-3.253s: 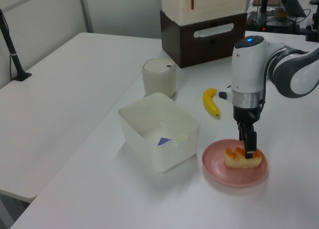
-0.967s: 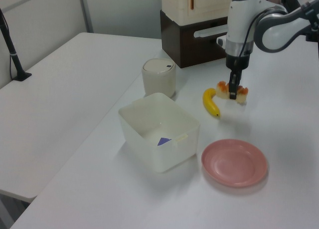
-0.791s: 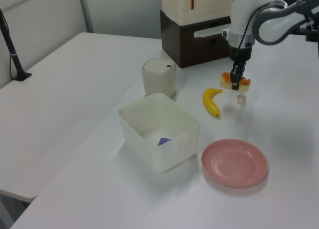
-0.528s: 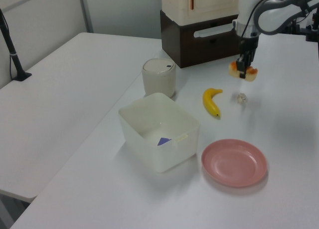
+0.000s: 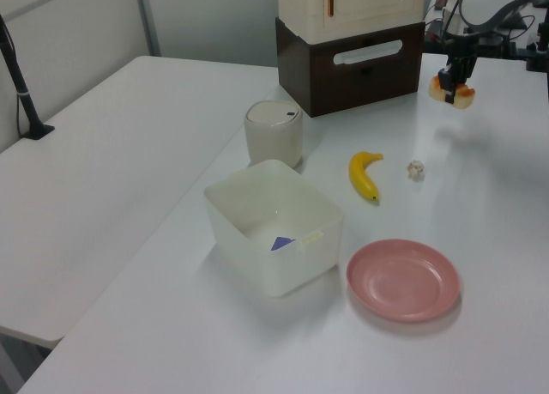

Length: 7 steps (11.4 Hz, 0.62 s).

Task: Put the bread on the table
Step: 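Lift the bread roll off the plate and carry it away, then lower the bread roll onto the bare table and open the gripper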

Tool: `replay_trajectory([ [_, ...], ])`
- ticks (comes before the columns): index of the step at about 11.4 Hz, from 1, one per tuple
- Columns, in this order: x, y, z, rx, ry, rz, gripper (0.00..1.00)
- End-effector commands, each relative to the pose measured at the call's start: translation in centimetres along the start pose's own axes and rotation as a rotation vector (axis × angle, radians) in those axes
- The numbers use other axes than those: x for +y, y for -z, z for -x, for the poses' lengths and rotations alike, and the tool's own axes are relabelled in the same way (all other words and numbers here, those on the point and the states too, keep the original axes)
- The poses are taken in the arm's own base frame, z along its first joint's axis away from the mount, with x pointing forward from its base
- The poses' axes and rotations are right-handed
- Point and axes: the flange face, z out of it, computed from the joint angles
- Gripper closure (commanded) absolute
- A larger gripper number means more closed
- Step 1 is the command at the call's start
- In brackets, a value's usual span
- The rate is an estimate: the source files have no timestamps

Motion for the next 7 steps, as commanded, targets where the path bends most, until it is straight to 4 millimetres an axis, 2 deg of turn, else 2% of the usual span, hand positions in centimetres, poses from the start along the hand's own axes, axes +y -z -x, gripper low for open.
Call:
replay_trajectory([
  [1,-0.4,-1.1,0.0,-0.039,0.040,-0.009,0.66],
  [3,-0.2,-4.1,-0.2,-0.085,0.052,-0.042,0.66],
  [6,-0.1,-5.0,-0.4,-0.086,0.056,-0.051,0.64],
  [7,-0.2,-5.0,-0.4,-0.086,0.057,-0.051,0.59],
])
